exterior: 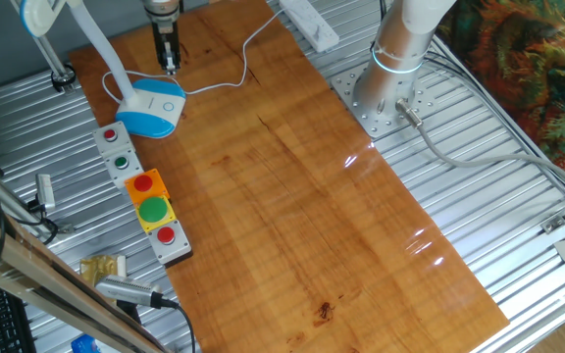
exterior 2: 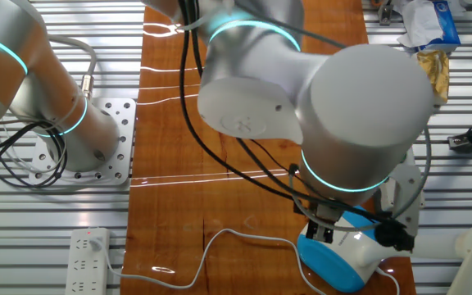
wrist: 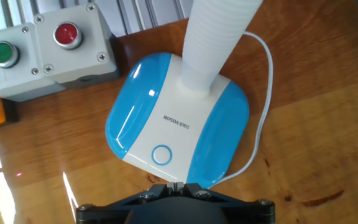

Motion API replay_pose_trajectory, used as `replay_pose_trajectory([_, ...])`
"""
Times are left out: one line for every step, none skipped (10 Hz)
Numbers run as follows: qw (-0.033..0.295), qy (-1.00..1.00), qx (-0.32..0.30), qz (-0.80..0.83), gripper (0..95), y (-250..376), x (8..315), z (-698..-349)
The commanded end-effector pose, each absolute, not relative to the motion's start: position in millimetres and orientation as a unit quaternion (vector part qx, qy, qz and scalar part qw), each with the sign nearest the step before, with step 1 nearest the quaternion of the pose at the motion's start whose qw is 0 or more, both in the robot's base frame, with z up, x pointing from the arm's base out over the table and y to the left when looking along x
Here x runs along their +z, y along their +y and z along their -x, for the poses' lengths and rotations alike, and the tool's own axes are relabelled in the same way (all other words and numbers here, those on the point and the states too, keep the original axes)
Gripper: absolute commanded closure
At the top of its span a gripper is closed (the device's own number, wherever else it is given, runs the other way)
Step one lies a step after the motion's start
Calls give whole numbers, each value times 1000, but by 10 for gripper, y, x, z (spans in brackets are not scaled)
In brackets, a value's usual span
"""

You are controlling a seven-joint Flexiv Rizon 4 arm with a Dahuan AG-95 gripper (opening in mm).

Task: Turn on the desk lamp by pressing the button

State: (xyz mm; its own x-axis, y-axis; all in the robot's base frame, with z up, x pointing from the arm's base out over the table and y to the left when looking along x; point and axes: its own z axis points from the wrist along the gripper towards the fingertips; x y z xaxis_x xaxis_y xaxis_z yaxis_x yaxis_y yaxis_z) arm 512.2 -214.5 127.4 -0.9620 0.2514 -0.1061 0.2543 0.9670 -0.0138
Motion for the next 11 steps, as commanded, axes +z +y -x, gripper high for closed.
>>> replay_pose_trajectory([55, 990, -10, -127, 950, -2176, 1177, -5178])
replay_pose_trajectory([58, 990, -8, -127, 950, -2191, 1129, -5197])
replay_pose_trajectory([63, 990, 2, -128, 950, -2208, 1063, -5226])
replay_pose_trajectory([63, 990, 10, -128, 950, -2207, 1016, -5242])
replay_pose_trajectory([65, 990, 12, -128, 950, -2174, 958, -5256])
replay_pose_trajectory([67, 989, 13, -128, 950, -2103, 903, -5259])
replay_pose_trajectory([69, 989, 13, -128, 950, -2053, 858, -5262])
replay_pose_trajectory([70, 989, 14, -128, 950, -2024, 806, -5271])
replay_pose_trajectory([73, 989, 14, -128, 950, -2034, 742, -5293])
replay_pose_trajectory([75, 989, 15, -128, 950, -2037, 711, -5310])
replay_pose_trajectory([76, 989, 14, -128, 950, -2027, 693, -5340])
